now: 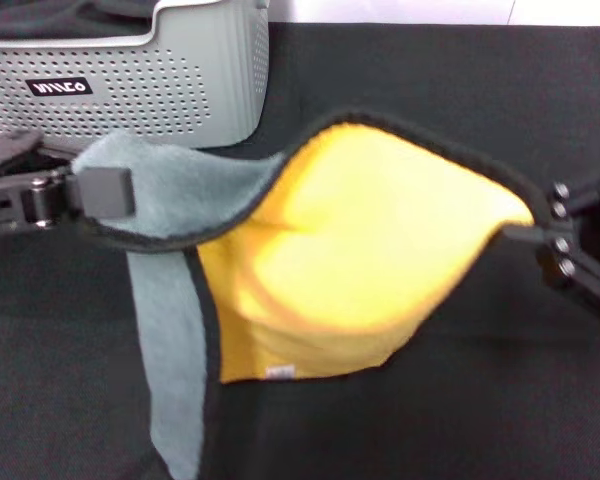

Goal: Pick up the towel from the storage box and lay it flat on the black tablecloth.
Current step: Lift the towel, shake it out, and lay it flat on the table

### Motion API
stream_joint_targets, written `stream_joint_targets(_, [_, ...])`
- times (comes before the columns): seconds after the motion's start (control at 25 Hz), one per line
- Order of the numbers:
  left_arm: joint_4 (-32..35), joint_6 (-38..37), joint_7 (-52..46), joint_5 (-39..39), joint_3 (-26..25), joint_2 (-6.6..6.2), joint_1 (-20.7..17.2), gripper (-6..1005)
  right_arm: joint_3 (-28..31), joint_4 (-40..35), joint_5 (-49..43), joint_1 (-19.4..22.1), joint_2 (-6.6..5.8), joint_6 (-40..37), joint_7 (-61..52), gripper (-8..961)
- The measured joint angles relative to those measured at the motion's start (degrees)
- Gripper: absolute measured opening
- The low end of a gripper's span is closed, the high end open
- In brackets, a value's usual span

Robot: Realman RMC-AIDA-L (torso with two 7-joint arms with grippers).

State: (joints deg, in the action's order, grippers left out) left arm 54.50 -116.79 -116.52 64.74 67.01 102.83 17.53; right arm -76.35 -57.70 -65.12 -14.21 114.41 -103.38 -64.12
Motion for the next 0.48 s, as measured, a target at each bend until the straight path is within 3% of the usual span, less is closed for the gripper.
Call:
stream_joint_targets(0.16, [0.00,0.05,-8.08,-0.24,0.09,0.51,1.53,64,2.60,0.20,-2.96,1.11,-0.08,-2.36,1.70,8])
stream_joint_targets(0.32, [0.82,0.31,-14.83,3.69,-7.61,4.29,3.00,66,5.61,0.64,-5.56,1.03,-0.03,-2.64,3.00,8])
stream_joint_targets(0.4, [1.10,0.34,-15.96,8.83,-13.93,6.51,4.09,67,6.39,0.71,-5.70,0.78,-0.03,-2.48,3.47,8])
stream_joint_targets(0.48, [0.73,0.36,-16.08,11.97,-17.65,7.61,4.95,68,6.91,0.30,-5.72,0.64,0.00,-2.56,3.62,8])
